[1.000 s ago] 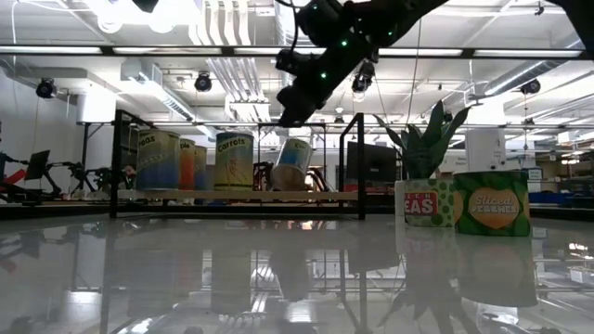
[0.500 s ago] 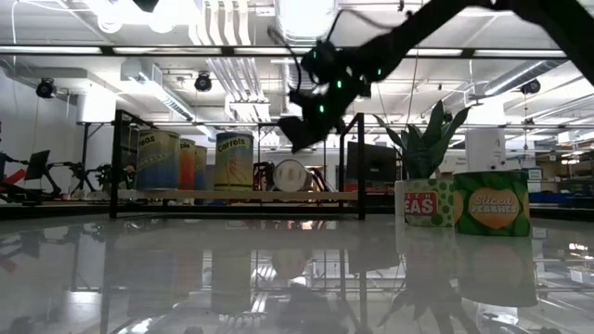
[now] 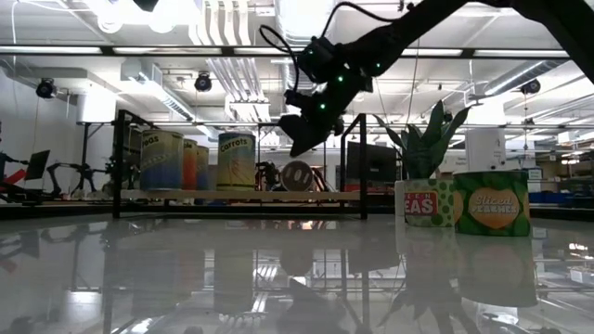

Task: Pick and place cans onto a shelf
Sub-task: Put the canned cherries on the shelf

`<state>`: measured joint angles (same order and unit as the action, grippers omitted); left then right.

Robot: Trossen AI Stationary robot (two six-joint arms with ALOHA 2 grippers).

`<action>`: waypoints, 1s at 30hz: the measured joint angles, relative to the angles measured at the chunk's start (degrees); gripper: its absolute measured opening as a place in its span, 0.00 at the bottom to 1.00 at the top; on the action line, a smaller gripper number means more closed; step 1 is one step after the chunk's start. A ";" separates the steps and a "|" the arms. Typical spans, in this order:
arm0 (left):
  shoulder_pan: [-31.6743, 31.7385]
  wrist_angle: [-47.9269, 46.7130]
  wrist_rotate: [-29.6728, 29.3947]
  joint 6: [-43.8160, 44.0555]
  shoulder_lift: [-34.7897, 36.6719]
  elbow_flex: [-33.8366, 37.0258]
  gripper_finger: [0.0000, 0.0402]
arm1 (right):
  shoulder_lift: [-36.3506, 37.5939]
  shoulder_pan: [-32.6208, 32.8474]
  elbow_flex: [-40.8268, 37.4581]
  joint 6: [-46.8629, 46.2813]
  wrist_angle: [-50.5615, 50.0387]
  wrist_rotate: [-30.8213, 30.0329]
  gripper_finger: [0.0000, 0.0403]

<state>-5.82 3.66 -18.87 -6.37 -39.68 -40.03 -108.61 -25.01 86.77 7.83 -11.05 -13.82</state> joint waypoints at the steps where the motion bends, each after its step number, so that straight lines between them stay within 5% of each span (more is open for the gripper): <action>1: 0.00 0.00 0.00 0.00 0.00 0.00 0.00 | 0.04 0.20 0.71 -0.67 -1.24 -0.24 0.02; 10: 0.00 0.33 0.02 0.00 -0.02 0.00 0.00 | -0.33 1.15 11.20 -4.62 -14.06 -0.89 0.02; 20: 0.02 0.81 0.02 -0.66 0.00 0.00 0.00 | -16.59 -2.28 48.49 -6.24 -41.77 2.98 0.02; 30: 0.00 0.16 0.02 -0.92 0.17 0.00 0.00 | -15.05 -4.84 37.06 -3.05 -38.25 8.32 0.02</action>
<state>-5.82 3.82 -18.85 -7.29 -39.51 -40.03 -123.66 -29.85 123.83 4.77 -49.30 -5.50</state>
